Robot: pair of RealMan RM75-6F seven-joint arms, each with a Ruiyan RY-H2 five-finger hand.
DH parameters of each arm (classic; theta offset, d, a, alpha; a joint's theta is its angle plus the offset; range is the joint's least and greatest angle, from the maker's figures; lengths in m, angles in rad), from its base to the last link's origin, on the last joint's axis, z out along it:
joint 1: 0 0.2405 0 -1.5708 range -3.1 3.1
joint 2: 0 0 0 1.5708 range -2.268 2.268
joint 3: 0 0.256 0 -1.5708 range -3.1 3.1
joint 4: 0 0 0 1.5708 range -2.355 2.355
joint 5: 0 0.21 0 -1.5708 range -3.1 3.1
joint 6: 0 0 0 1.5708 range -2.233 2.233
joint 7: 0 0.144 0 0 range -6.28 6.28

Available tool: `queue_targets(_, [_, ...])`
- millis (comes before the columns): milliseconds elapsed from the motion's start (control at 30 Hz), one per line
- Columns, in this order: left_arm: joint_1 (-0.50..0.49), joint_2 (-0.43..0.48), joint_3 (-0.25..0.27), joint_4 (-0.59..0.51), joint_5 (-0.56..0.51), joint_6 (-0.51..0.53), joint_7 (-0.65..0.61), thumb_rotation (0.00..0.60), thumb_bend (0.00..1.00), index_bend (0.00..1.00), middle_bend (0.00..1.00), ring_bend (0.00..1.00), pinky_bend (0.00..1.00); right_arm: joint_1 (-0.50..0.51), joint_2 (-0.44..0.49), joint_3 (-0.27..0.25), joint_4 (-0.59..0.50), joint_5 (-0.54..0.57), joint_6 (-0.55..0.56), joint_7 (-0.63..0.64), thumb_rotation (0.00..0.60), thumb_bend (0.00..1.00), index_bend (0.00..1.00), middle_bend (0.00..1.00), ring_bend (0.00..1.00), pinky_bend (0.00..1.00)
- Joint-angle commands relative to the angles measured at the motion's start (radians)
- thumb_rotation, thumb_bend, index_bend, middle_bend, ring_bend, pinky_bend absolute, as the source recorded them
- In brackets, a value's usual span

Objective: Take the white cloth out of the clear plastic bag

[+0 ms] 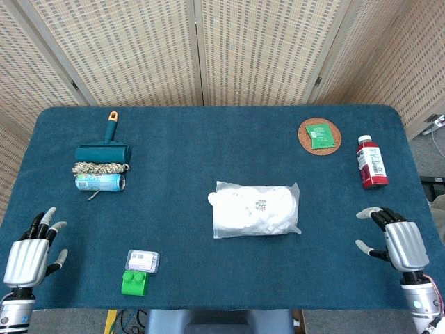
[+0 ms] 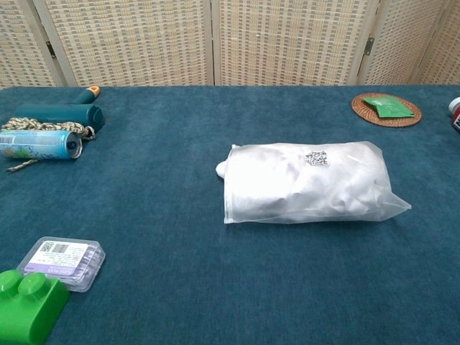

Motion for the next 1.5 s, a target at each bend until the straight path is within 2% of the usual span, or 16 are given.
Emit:
queue_targets(33, [0.0,0.003,-0.002,-0.002,-0.001,0.002,-0.004,0.6,0.32,0.27,0.07,0.08,0.35,-0.001,-0.001,0.001,0.002,0.003,0.002,0.004,0.6,0.06,0.39,0.37,0.31,0.47])
queue_targets(233, [-0.002,0.006,-0.004,-0.008,0.001,0.003,-0.006,0.6,0.32,0.27,0.07,0.08,0.35,0.0,-0.004,0.006,-0.001,0.005,0.004,0.003,0.6,0.06,0.39,0.37,0.31,0.47])
queue_targets(333, [-0.004,0.005,-0.003,-0.01,0.001,-0.001,-0.005,0.6,0.32,0.27,0.07,0.08,0.35,0.009,0.0,0.012,-0.014,0.012,-0.009,0.001,0.6,0.04,0.38,0.32,0.28,0.44])
queue_targets(400, [-0.006,0.005,-0.003,-0.009,0.005,-0.002,-0.003,0.6,0.32,0.27,0.07,0.08,0.35,0.021,0.008,0.015,-0.032,0.02,-0.033,-0.012,0.6,0.01,0.33,0.27,0.22,0.39])
queue_targets(533, [-0.006,0.001,-0.004,-0.008,0.01,0.004,-0.006,0.6,0.32,0.27,0.07,0.08,0.35,0.056,0.026,0.024,-0.081,0.031,-0.093,-0.05,0.6,0.0,0.17,0.15,0.12,0.27])
queue_targets(733, [-0.004,-0.007,0.002,0.007,0.014,0.004,-0.018,0.6,0.32,0.27,0.07,0.08,0.35,0.133,0.041,0.049,-0.173,0.072,-0.216,-0.136,0.6,0.0,0.01,0.06,0.02,0.2])
queue_targets(1067, [0.013,-0.018,0.012,0.039,0.011,0.014,-0.054,0.6,0.32,0.27,0.07,0.08,0.35,0.254,-0.013,0.086,-0.277,0.133,-0.358,-0.312,0.6,0.0,0.0,0.02,0.0,0.17])
queue_targets(1500, [0.024,-0.039,0.021,0.07,0.011,0.014,-0.077,0.6,0.32,0.27,0.07,0.08,0.35,0.335,-0.132,0.077,-0.245,0.213,-0.448,-0.453,0.6,0.0,0.0,0.0,0.0,0.14])
